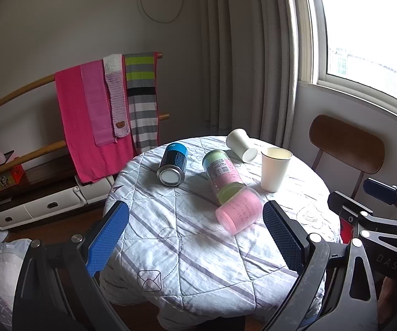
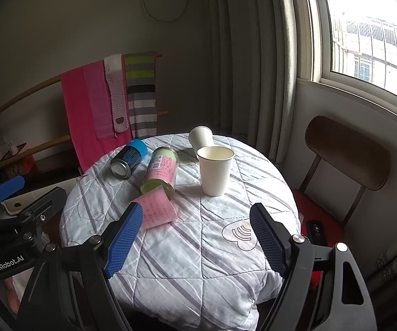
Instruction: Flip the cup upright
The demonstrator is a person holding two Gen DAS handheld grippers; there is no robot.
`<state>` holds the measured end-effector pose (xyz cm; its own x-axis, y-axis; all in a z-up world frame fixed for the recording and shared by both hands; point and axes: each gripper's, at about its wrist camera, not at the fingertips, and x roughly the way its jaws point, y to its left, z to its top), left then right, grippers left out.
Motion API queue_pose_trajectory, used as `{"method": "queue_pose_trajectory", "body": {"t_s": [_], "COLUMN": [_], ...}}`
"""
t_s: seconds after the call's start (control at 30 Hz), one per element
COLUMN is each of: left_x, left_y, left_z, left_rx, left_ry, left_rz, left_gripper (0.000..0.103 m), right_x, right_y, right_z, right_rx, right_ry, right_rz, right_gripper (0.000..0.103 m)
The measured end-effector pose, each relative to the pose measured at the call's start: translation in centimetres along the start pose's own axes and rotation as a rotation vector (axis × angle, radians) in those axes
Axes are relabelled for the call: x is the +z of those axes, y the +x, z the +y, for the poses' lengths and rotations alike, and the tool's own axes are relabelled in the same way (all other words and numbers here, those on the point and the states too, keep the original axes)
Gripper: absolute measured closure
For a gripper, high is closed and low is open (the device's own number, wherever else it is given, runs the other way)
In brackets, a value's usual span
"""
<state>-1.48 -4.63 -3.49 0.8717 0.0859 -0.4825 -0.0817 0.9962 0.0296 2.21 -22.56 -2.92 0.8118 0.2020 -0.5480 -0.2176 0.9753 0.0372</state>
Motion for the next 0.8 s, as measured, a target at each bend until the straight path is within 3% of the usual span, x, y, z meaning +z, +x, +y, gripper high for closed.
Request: {"method": "queue_pose_trajectory", "body": {"t_s": [0.8], "left_x": [0.19], "left_y": [0.64], "left_z": [-0.49], "left_rx": [-0.001], "left_ry": [0.008], "left_rz": [0.005], "left_gripper": [0.004], "right_x": [-0.23], "right_y": [0.70], "right_z": [-0.40], "right_rx": [0.001], "right_ry": [0.008], "right_rz": [0.015], "right_gripper": [0.022]}}
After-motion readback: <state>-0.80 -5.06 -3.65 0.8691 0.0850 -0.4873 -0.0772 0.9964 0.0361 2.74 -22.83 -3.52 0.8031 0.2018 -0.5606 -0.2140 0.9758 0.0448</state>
